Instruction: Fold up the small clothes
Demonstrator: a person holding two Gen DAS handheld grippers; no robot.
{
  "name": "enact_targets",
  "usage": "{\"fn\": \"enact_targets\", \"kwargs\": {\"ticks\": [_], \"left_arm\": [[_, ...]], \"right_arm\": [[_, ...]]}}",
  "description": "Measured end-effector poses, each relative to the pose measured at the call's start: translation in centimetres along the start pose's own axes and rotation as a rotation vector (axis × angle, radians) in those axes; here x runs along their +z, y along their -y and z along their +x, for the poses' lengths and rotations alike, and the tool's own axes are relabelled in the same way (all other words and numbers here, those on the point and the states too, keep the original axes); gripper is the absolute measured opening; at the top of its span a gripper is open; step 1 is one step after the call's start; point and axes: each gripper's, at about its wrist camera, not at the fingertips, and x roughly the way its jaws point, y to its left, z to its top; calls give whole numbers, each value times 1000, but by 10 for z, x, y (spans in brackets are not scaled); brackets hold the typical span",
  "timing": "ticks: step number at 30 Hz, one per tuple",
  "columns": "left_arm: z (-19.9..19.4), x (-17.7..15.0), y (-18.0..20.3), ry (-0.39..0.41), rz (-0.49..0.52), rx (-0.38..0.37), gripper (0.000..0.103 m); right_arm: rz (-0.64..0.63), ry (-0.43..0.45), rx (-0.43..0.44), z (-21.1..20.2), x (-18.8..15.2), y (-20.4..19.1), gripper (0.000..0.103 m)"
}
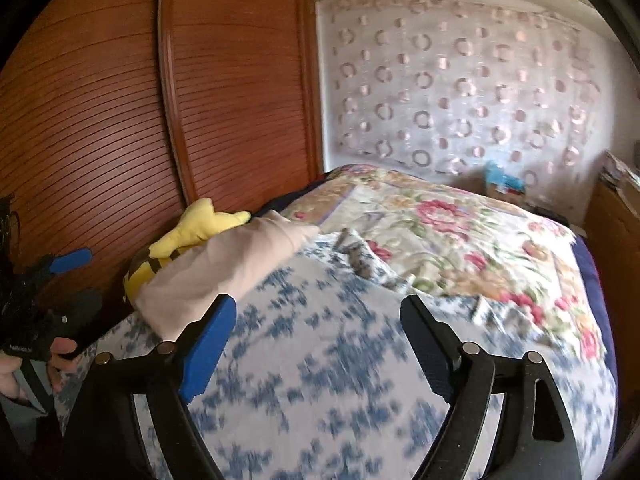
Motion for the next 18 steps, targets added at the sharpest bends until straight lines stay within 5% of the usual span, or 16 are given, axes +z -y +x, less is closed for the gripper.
{"fn": "enact_targets", "kwargs": {"ticks": [18], "left_arm": [[-39,1,91,28,73,-129,102]], "right_arm": [[135,87,-222,-123,-64,-22,86]]}}
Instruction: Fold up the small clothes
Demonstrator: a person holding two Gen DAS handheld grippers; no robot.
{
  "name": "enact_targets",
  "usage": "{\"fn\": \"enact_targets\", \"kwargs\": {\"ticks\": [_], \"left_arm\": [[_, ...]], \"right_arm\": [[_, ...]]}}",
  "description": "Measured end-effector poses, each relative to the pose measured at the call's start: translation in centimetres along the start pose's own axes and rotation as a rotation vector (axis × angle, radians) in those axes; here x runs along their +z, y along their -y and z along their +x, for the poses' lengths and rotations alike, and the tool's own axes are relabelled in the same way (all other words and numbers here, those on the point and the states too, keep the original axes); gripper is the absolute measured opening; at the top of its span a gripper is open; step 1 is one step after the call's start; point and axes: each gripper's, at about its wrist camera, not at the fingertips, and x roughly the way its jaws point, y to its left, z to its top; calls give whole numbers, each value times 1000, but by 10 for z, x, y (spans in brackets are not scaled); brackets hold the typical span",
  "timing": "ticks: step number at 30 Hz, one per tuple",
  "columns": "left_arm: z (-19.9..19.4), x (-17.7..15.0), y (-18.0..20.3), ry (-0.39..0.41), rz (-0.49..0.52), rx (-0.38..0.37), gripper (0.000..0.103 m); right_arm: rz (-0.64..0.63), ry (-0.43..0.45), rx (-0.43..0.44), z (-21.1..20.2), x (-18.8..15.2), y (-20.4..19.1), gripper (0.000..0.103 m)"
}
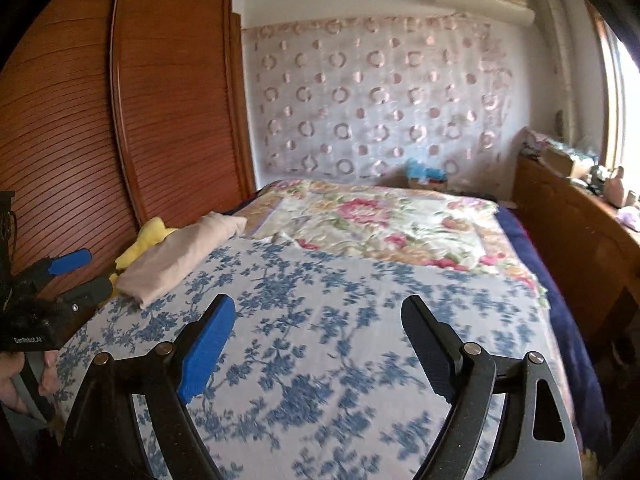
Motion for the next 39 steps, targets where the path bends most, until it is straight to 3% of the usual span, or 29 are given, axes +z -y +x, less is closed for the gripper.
{"fn": "enact_targets", "kwargs": {"ticks": [13,39], "left_arm": [[-25,24,27,44,9,-7,102],[-30,20,30,50,11,13,102]], "right_arm": [[61,137,-96,-70,-12,-11,86],[72,133,-102,-69,-23,9,86]]}}
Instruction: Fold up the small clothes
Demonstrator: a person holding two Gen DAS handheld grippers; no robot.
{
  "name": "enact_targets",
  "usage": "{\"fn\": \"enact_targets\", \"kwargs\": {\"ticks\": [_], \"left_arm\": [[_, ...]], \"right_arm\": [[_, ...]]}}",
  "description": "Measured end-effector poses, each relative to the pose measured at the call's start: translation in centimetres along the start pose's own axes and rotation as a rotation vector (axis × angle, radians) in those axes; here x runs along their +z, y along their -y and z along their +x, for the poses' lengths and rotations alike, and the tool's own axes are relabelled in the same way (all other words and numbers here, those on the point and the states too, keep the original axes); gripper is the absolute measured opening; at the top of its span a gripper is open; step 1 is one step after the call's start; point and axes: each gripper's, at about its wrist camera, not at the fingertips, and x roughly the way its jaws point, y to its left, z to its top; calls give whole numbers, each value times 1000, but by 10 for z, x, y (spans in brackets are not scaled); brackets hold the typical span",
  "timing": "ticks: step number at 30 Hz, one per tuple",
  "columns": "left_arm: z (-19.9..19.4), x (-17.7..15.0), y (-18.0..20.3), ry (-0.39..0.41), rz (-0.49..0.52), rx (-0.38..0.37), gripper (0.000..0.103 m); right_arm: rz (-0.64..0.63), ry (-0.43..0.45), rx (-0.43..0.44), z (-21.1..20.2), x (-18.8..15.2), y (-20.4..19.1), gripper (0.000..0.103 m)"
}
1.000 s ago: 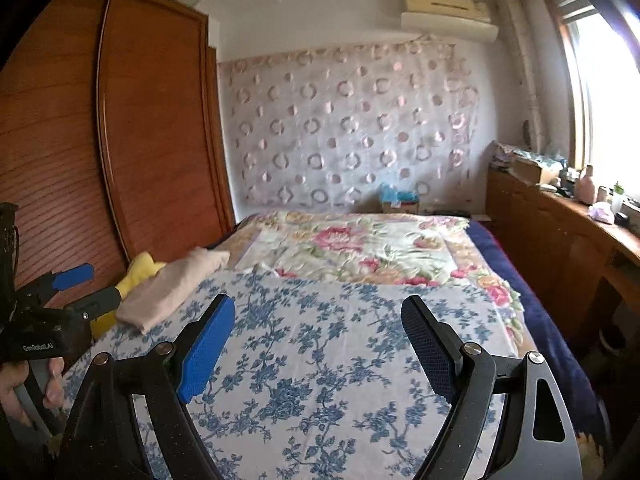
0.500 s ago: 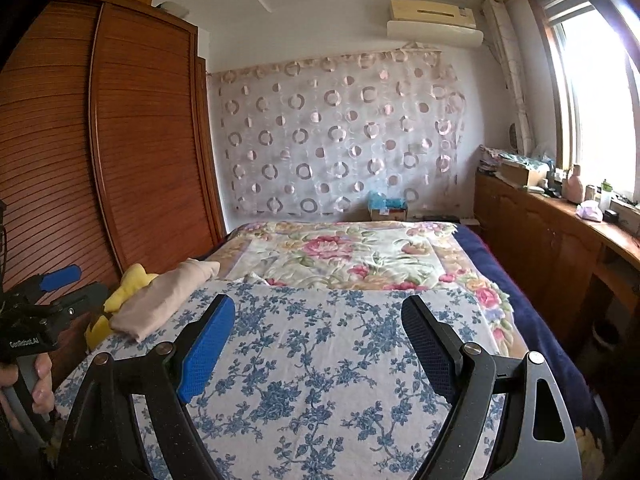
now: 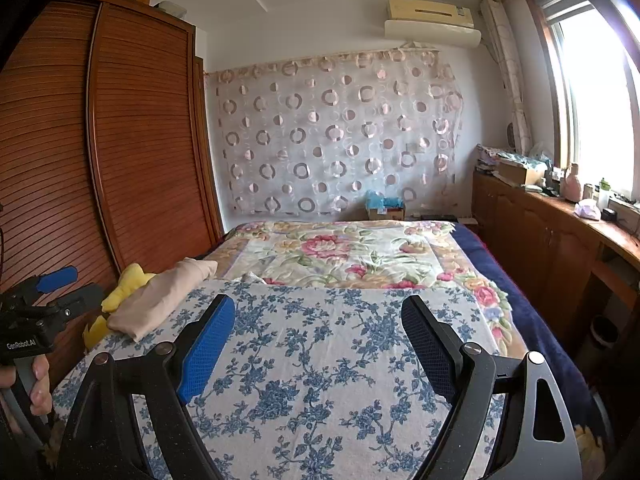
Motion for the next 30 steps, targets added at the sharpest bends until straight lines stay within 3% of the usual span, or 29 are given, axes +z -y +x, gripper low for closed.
{"fn": "enact_targets", "kwargs": {"ticks": [30], "left_arm": [[-3,-1,-3,8,1,10,102]], "right_arm": [[-9,1,8,2,1,9,86]]}}
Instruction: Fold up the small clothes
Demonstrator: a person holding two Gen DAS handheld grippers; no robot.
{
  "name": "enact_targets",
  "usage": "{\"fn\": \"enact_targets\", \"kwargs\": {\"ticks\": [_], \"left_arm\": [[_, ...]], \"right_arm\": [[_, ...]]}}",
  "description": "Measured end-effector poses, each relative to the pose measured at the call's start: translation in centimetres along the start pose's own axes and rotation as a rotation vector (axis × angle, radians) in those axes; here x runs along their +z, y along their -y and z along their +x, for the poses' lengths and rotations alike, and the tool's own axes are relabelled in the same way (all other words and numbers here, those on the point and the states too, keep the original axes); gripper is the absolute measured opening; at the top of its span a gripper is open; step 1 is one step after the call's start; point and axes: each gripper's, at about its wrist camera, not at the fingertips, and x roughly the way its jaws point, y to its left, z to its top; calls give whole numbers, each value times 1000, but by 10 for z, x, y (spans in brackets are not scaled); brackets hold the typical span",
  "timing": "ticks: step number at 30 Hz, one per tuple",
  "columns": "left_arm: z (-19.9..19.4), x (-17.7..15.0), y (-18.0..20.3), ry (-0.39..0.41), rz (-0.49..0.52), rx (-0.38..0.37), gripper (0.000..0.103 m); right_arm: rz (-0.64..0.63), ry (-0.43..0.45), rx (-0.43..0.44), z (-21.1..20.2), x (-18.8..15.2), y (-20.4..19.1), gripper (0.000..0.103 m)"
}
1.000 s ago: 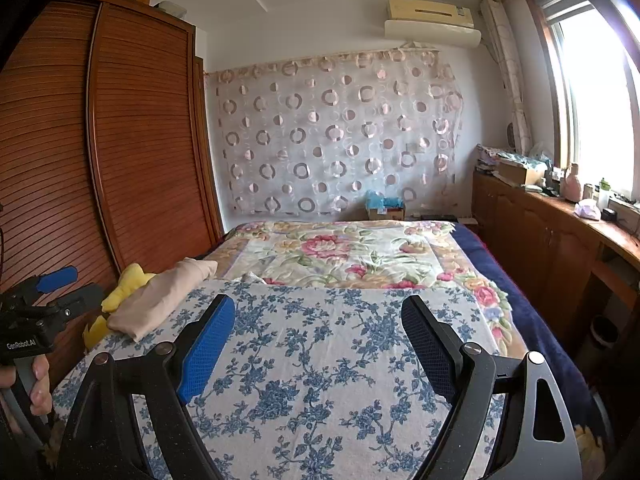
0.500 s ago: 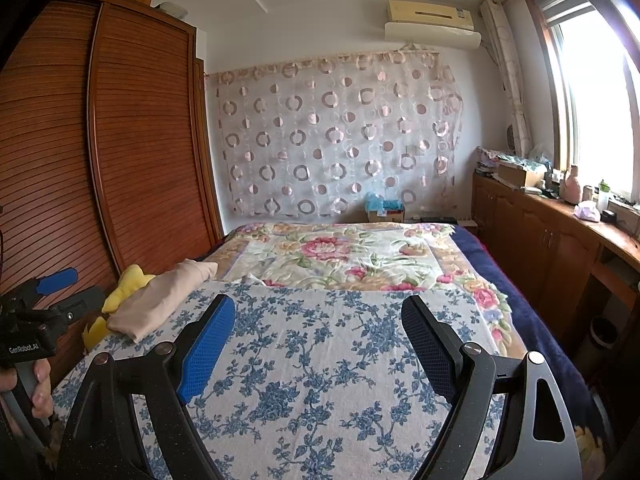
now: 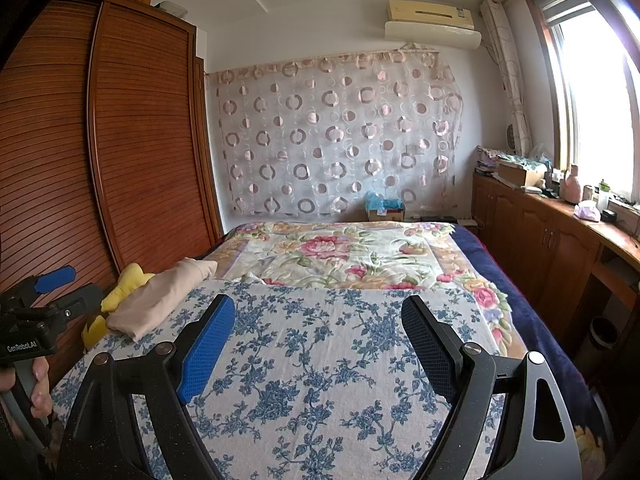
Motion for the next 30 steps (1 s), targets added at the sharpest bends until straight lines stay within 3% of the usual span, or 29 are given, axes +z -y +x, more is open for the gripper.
{"fn": "enact_targets", "kwargs": {"ticks": [30], "left_arm": [[-2,0,-2,6,1,3,102]], "right_arm": [[-2,-1,1,0,1,3,86]]}}
